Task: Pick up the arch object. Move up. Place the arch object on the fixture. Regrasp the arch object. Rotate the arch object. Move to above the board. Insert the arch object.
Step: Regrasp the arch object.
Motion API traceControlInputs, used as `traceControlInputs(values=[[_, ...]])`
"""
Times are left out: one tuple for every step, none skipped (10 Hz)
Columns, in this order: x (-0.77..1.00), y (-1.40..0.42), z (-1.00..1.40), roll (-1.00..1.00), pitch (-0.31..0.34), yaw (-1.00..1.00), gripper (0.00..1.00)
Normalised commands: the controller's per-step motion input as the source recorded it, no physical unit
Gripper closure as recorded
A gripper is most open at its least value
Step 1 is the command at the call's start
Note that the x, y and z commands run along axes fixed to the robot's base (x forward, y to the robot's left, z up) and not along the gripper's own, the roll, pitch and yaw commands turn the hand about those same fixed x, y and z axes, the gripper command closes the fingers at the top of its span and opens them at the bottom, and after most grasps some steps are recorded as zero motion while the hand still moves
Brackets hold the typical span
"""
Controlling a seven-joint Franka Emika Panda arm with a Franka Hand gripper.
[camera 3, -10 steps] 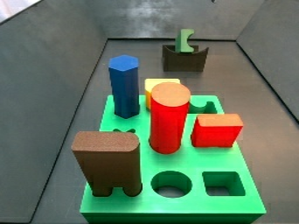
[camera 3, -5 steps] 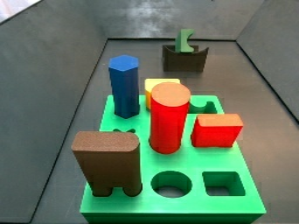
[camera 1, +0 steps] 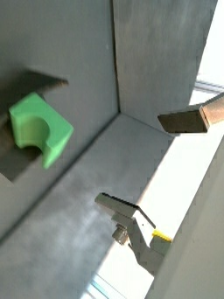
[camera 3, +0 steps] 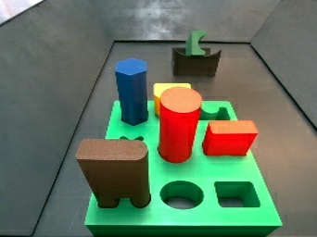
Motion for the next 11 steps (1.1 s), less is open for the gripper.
traceControlInputs(values=[[0.07, -0.03, -0.01, 1.00, 0.033, 0.04, 0.00], [0.08, -0.03, -0.01, 1.00, 0.076, 0.06, 0.00], [0.09, -0.04, -0.01, 0.80, 0.099, 0.06, 0.00], [0.09, -0.04, -0.02, 0.53, 0.112, 0.08, 0.00], [0.09, -0.04, -0.02, 0.41, 0.111, 0.09, 0.00], [0.08, -0.02, 0.00, 0.22, 0.095, 0.12, 0.00], [0.03, 0.08, -1.00, 0.14, 0.124, 0.07, 0.00], [0.03, 0.07, -1.00, 0.12, 0.098, 0.08, 0.00], [0.04, 0.07, -1.00, 0.10, 0.077, 0.10, 0.00], [0.05, 0.06, -1.00, 0.08, 0.035, 0.12, 0.00], [0.06, 0.06, -1.00, 0.06, -0.003, 0.12, 0.00]])
